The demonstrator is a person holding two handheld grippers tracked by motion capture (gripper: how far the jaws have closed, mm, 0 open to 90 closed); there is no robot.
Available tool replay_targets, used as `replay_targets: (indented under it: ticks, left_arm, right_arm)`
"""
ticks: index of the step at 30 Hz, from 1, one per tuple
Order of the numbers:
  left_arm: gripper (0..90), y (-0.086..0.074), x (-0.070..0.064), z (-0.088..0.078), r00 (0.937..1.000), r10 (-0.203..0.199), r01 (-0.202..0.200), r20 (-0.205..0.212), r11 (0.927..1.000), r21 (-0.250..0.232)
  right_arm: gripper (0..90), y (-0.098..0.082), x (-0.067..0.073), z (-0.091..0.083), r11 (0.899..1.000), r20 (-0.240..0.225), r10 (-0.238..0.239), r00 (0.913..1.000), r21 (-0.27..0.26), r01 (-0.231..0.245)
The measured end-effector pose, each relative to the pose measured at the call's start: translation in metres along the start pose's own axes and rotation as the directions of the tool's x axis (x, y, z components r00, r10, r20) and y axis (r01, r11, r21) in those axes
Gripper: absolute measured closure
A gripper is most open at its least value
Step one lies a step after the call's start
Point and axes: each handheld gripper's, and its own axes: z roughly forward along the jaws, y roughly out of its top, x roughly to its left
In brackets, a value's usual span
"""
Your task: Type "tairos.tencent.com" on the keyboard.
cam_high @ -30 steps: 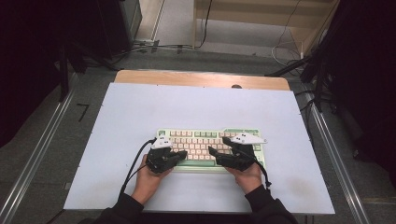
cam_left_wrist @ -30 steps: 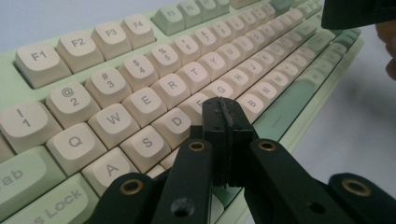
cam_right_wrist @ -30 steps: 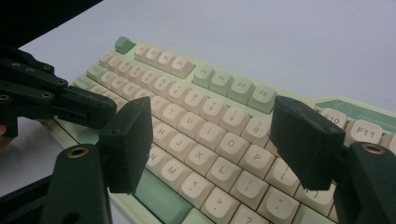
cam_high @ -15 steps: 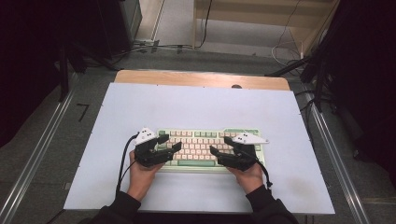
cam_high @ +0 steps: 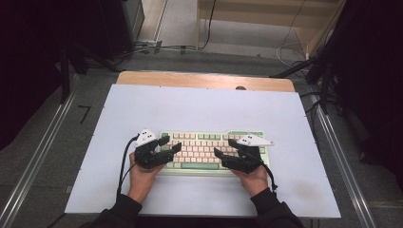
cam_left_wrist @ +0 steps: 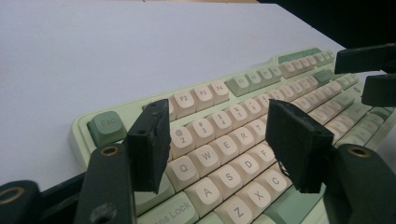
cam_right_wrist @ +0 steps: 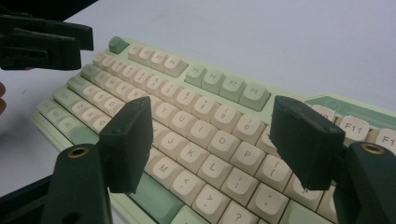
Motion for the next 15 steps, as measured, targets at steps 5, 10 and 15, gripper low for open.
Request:
replay_targets:
  ticks: [5, 10, 15]
  left_arm:
    - [63.8, 0.001, 0.000, 0.003, 0.9985, -0.005, 0.006, 0.055, 0.9999, -0.009]
    - [90.0, 0.006, -0.002, 0.007, 0.9982, 0.010, -0.010, 0.060, 0.9999, 0.001]
    - [90.0, 0.008, 0.000, 0.018, 0.9981, 0.007, -0.010, 0.061, 0.9989, 0.047]
  right_arm:
    - [28.4, -0.001, 0.000, 0.000, 1.000, 0.001, -0.001, 1.0000, 0.004, 0.001]
    - [28.5, -0.001, -0.001, 0.002, 1.000, 0.000, 0.006, 1.0000, 0.007, -0.006]
    - [28.5, -0.002, 0.000, 0.004, 1.000, -0.001, 0.006, 1.0000, 0.012, -0.006]
